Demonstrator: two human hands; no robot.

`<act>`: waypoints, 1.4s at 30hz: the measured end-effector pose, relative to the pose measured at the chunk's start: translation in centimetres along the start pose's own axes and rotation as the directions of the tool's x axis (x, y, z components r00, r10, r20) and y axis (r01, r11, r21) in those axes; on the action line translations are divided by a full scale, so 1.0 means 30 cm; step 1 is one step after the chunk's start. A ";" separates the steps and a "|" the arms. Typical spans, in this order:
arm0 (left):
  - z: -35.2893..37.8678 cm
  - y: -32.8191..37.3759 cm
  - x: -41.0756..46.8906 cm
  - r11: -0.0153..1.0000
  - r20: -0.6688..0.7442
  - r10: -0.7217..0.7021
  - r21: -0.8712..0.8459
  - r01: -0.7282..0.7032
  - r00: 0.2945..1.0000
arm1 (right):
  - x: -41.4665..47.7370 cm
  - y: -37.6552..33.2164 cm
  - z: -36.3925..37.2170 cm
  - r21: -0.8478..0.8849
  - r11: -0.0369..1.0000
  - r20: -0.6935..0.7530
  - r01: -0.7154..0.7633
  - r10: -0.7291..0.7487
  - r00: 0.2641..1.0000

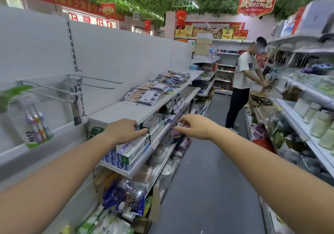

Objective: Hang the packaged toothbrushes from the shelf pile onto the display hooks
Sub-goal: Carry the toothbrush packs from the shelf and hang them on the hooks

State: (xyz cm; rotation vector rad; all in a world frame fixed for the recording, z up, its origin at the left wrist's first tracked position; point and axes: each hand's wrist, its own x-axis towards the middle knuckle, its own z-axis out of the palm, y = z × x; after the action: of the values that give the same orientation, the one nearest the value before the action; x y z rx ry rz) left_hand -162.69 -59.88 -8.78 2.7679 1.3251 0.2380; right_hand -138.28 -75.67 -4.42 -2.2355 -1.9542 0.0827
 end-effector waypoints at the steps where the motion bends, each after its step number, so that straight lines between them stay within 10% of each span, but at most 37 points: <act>1: 0.008 -0.008 0.057 1.000 0.001 -0.007 0.002 0.007 1.000 | 0.049 0.029 -0.004 0.007 1.000 -0.003 -0.012 0.012 1.000; 19: 0.101 0.082 0.829 0.954 -0.021 -0.301 0.010 0.301 0.954 | 0.866 0.696 -0.019 0.083 0.988 -0.002 0.130 -0.130 0.991; 42: 0.263 -0.078 1.386 0.563 -0.003 -0.824 -0.114 0.819 0.566 | 1.928 0.974 0.009 0.189 0.933 0.044 0.306 -0.319 0.947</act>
State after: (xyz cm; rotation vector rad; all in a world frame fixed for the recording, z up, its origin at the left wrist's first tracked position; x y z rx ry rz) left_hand -137.47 -25.97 -12.21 1.7483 2.3548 0.2972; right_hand -101.67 -22.20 -5.41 -1.8102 -2.2173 0.2915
